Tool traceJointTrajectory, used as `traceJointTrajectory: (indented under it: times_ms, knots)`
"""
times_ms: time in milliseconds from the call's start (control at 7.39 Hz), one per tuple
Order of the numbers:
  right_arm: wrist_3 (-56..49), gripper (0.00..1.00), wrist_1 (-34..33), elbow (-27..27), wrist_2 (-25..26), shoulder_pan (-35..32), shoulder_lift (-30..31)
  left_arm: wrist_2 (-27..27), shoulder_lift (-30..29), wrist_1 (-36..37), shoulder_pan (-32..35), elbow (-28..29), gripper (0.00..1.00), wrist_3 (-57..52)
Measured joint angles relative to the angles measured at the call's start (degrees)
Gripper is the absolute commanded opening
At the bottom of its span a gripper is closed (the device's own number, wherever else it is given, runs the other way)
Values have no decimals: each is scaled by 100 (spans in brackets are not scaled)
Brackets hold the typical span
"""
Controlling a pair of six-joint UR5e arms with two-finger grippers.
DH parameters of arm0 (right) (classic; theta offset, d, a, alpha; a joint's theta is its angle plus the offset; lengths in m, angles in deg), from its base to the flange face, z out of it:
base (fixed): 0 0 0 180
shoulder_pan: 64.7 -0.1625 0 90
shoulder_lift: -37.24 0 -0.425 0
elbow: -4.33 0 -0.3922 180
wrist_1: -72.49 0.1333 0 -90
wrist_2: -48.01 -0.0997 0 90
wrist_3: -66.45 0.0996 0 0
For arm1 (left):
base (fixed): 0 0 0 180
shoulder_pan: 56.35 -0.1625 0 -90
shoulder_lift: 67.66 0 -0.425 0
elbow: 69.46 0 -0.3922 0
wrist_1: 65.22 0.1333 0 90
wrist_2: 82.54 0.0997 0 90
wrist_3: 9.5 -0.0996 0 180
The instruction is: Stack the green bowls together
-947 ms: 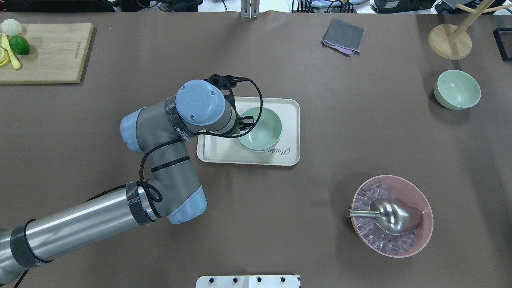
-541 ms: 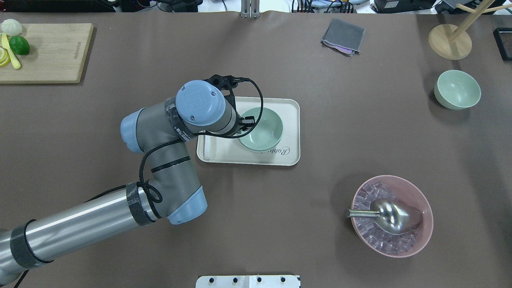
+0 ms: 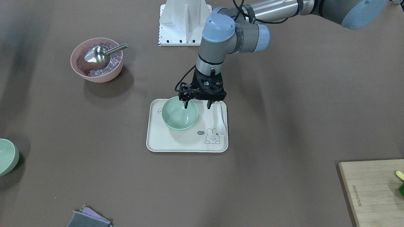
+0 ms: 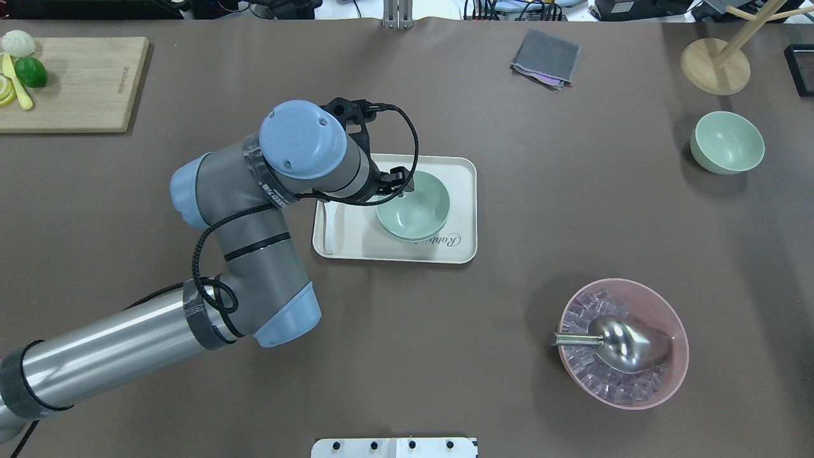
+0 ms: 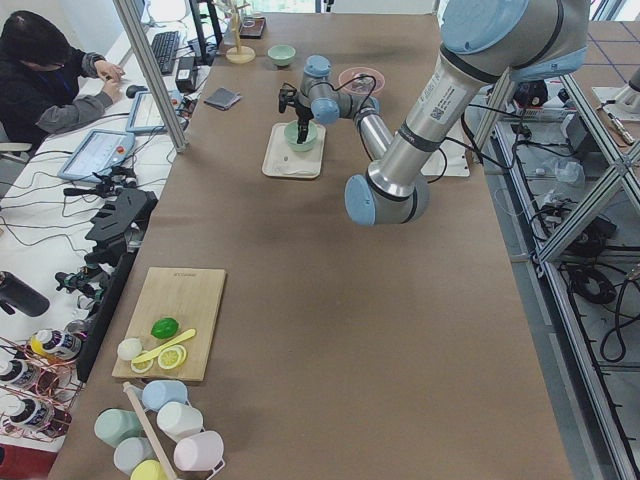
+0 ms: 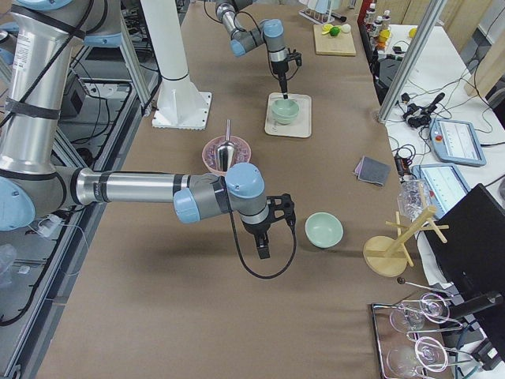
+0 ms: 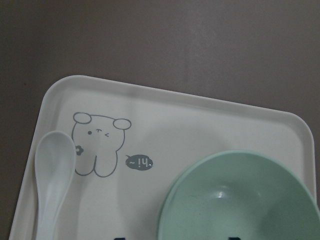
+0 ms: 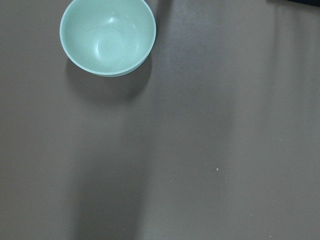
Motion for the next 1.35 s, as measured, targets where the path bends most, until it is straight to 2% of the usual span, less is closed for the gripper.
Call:
traceJointTrajectory:
  times_ms: [270,406,676,811,1082,1217,1352]
  knots:
    - [-3,100,2,1,-32,4,6,-510,777,844,481,-1211,98,-978]
    - [-3,100,-2,6,-36,5,8,-856,1211,1319,932,-1786,98,-1732]
    - [-13,100,-4,13,-39,6,-1,-1589,2127,1766,2047,-2390,98,-3494]
    - [-33,100,0,11,-39,6,-14,-2032,2632,1817,2724,-2391,98,-4725]
    - [-53,100,11,10,-32,6,-67,-2776,3348,1833,3987,-1885,98,-6886]
    - [10,100,-15,74,-24,8,-188,-2939,3566,1801,4324,-1533,98,-7530]
    - [202,100,-33,371,-14,19,-480,-2993,3729,1775,4480,-1290,98,-7854]
